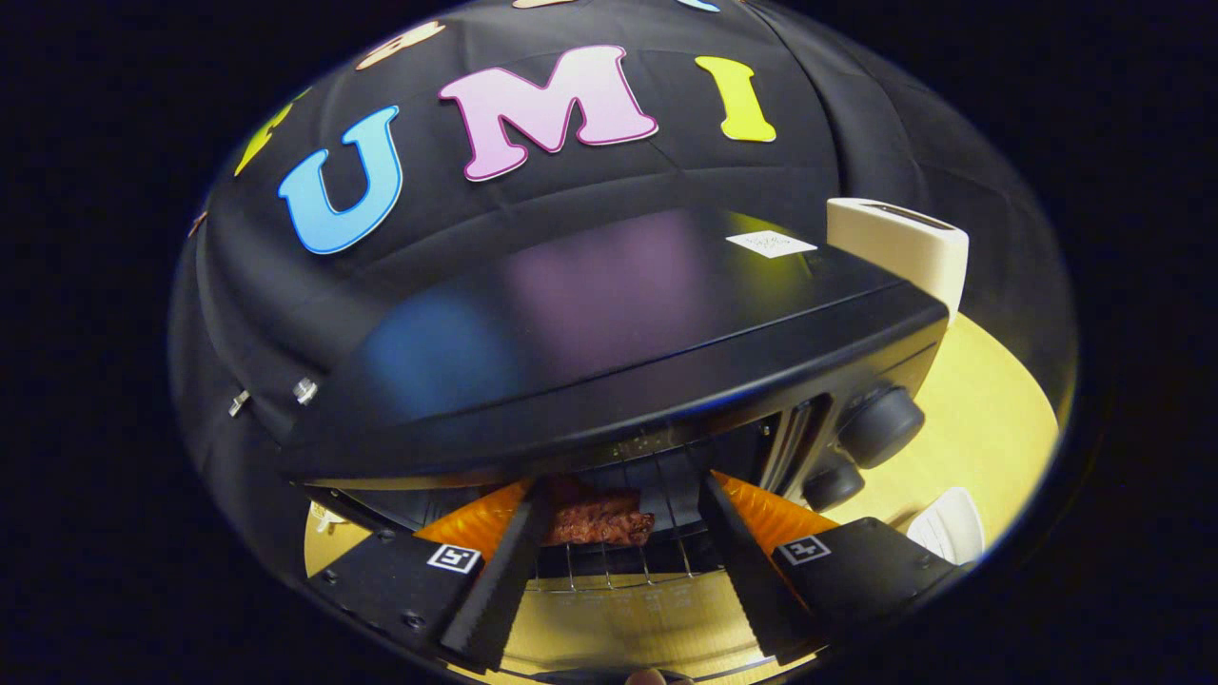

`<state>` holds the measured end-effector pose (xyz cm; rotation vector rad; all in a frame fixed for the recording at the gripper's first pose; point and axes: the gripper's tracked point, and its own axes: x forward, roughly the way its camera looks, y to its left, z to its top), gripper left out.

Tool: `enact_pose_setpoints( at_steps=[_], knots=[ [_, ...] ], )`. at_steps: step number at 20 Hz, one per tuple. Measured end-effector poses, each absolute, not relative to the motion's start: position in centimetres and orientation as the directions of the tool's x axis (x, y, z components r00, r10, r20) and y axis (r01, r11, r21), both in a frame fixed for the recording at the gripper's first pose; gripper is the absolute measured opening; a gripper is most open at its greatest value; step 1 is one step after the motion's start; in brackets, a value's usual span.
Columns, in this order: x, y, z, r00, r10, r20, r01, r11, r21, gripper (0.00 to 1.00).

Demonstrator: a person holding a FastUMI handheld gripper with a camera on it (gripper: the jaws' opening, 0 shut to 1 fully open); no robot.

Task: Open the toaster oven, put the food inside, and close the toaster oven door.

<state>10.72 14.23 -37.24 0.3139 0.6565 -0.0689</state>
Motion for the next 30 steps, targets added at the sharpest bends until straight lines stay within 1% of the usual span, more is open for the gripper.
enact_pose_setpoints(
  at_steps=[2,4,6,9,13,19,23,30],
  knots=[
    [9.8,13.8,-36.7,0.791,0.018,-0.612,0.160,0.959,0.235,0.99],
    [8.5,13.7,-36.8,0.776,0.014,-0.630,0.141,0.970,0.196,0.98],
    [6.7,13.9,-36.5,0.759,0.031,-0.651,0.111,0.978,0.175,0.98],
    [3.5,15.0,-35.0,0.745,0.074,-0.663,0.080,0.977,0.199,0.98],
    [-1.8,16.6,-35.5,0.674,0.120,-0.729,0.043,0.979,0.202,0.98],
    [-8.4,18.3,-39.6,0.550,0.146,-0.822,0.023,0.982,0.190,0.99],
    [-9.6,18.6,-42.2,0.492,0.132,-0.860,0.026,0.986,0.166,0.99],
    [-8.3,18.7,-45.4,0.452,0.071,-0.889,0.046,0.994,0.103,0.99]
  ],
)
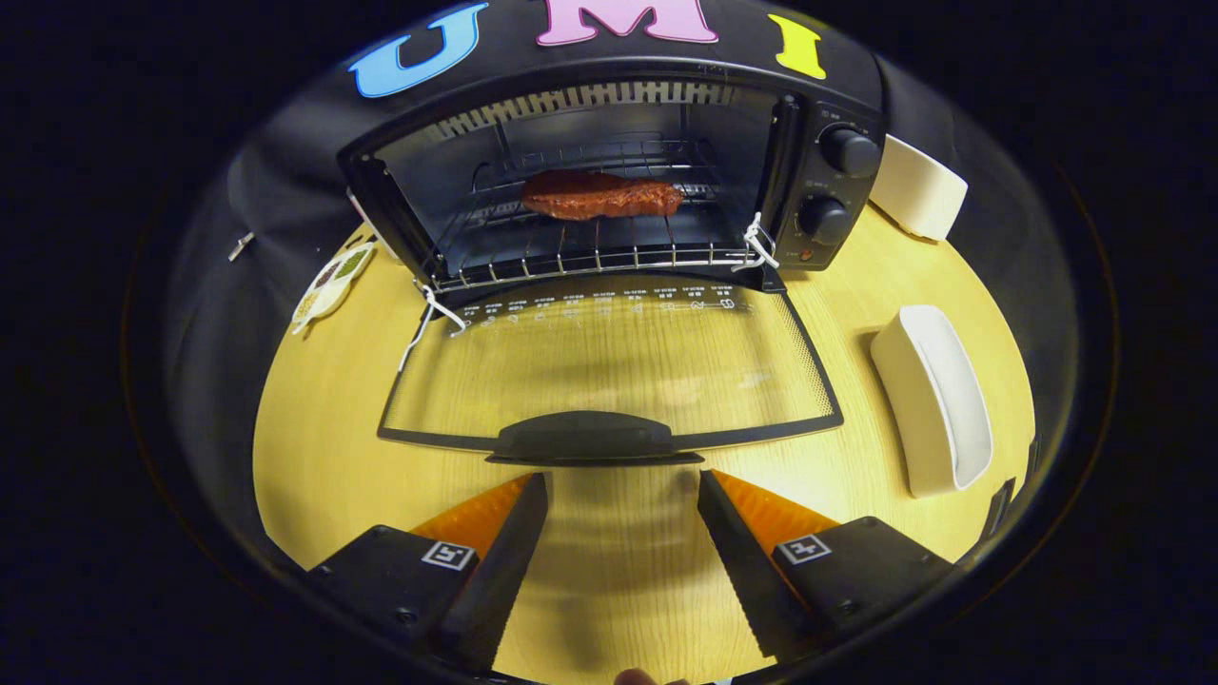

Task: Open the toaster oven, put the food inside, and close the toaster oven door.

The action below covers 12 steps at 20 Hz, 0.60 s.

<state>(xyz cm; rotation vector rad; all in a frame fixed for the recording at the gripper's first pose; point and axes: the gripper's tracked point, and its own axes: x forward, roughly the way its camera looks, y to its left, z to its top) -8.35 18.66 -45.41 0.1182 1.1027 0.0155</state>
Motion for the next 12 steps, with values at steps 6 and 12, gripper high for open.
enact_pose_setpoints(
  at_steps=[6,12],
  knots=[
    [-7.6,18.8,-45.7,0.475,0.039,-0.879,0.012,0.999,0.051,0.98],
    [-7.8,18.7,-44.6,0.512,0.037,-0.858,0.010,0.999,0.049,0.98]
  ],
)
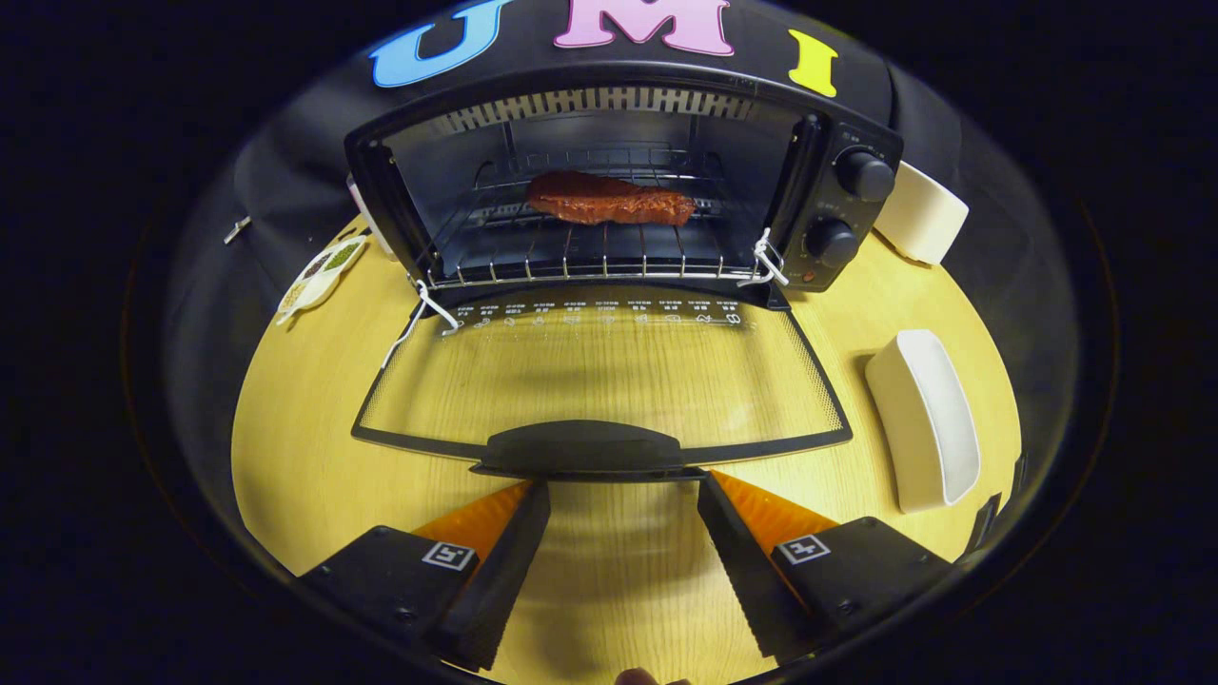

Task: Open the toaster oven, put the food inside, and close the toaster oven door.

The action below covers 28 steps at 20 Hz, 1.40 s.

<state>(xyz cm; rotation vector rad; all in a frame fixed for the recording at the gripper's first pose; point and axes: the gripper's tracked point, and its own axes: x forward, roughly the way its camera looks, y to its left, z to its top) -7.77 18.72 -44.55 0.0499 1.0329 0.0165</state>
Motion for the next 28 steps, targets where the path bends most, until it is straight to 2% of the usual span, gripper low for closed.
enact_pose_setpoints(
  at_steps=[19,24,28],
  knots=[
    [-3.7,18.8,-35.4,0.679,0.134,-0.722,-0.042,0.989,0.144,0.99],
    [-1.0,17.8,-33.4,0.711,0.109,-0.695,-0.009,0.989,0.147,0.99],
    [1.6,16.6,-29.8,0.773,0.091,-0.628,-0.022,0.993,0.116,0.99]
  ],
)
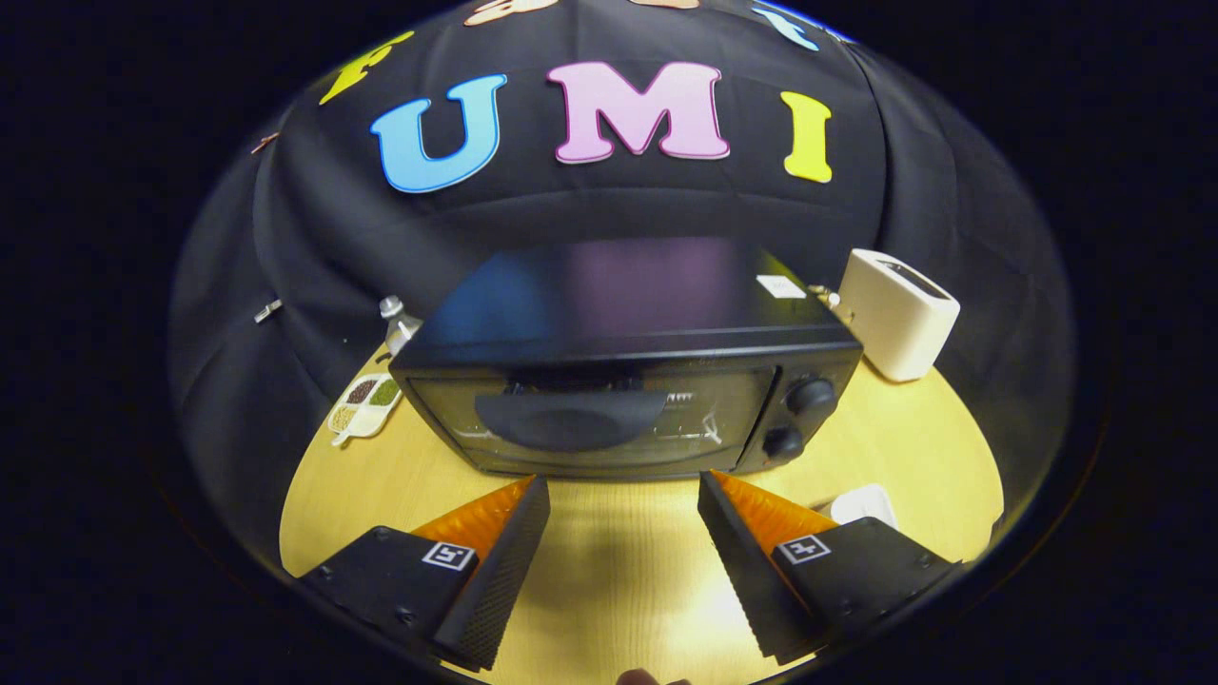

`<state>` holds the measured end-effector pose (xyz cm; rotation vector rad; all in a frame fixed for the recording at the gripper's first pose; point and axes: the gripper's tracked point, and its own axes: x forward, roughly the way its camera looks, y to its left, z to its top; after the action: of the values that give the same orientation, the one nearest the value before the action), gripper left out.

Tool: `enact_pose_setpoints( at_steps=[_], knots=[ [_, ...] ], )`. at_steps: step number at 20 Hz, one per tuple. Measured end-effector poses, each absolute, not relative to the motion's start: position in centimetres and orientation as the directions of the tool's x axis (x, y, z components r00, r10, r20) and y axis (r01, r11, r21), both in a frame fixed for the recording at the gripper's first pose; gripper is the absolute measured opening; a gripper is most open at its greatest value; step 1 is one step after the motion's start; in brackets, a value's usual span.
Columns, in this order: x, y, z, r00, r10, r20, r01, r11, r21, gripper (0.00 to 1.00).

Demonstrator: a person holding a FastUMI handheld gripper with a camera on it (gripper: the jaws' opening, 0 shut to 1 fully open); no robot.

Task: Open the toaster oven, put the food inside, and close the toaster oven door.

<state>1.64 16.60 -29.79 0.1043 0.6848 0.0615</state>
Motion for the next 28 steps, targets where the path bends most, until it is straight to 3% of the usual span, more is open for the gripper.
enact_pose_setpoints(
  at_steps=[12,28],
  knots=[
    [-1.4,6.9,-17.0,0.906,0.082,-0.415,-0.050,0.995,0.086,0.98],
    [-3.3,-7.8,-4.4,0.971,0.028,-0.237,0.015,0.984,0.177,0.98]
  ],
)
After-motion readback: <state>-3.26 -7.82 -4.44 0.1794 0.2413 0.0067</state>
